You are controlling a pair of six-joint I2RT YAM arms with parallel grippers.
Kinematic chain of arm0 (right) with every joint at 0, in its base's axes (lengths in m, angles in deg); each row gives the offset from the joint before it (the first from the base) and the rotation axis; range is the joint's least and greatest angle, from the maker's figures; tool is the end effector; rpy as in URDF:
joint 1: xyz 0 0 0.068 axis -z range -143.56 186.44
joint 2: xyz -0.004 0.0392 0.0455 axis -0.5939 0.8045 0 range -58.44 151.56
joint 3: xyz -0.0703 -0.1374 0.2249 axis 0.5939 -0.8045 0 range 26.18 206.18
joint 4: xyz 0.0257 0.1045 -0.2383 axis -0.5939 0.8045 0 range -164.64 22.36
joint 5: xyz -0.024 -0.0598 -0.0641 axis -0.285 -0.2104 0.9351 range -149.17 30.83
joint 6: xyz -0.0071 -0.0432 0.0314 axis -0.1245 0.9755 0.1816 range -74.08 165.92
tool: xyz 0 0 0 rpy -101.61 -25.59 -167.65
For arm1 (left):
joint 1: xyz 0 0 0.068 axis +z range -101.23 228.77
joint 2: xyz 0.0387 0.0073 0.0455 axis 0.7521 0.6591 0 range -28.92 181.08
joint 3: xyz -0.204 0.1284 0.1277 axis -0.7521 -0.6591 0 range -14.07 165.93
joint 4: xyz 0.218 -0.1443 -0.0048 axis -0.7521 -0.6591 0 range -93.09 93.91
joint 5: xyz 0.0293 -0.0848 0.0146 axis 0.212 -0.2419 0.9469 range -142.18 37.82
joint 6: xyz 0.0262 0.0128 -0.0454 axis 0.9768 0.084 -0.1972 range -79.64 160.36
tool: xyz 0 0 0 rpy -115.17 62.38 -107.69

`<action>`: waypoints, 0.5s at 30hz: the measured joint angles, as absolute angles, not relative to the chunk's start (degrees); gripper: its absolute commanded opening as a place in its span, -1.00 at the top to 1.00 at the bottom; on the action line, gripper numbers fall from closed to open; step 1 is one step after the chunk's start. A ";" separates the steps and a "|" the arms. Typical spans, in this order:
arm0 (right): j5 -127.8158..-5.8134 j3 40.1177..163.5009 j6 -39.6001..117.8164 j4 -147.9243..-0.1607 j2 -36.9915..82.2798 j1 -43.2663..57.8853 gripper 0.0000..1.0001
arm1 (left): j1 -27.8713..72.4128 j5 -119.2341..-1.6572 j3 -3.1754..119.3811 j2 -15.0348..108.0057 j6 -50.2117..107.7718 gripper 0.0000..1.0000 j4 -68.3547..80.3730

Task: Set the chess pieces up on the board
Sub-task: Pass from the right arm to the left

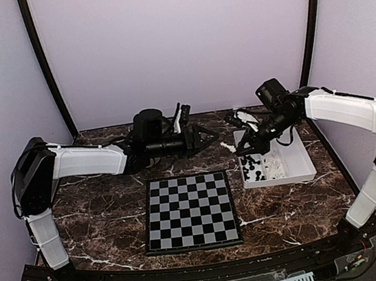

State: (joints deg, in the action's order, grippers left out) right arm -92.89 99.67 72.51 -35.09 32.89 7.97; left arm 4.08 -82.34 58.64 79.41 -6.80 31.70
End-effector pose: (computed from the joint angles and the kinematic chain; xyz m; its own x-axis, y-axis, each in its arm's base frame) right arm 0.2839 0.1764 0.2723 -0.3670 -0.6224 -0.6914 -0.9211 0.3468 0.1768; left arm 0.3010 -0.3228 0.2559 -0.7712 -0.1289 -0.6234 0.5830 0.2502 -0.7730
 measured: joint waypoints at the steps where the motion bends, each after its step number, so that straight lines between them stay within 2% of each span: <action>1: -92.93 99.67 72.53 -35.04 32.89 7.79 1.00 | 4.08 -82.42 58.64 79.50 -7.21 -0.27 31.70; 15: -93.17 99.67 72.86 -34.19 32.89 6.02 1.00 | 3.82 -86.36 59.89 83.37 -10.62 0.11 31.70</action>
State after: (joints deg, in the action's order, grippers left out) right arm -93.17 99.67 72.86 -34.19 32.89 6.02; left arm 3.82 -86.36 59.89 83.37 -10.62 31.70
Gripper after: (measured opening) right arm 0.044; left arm 0.480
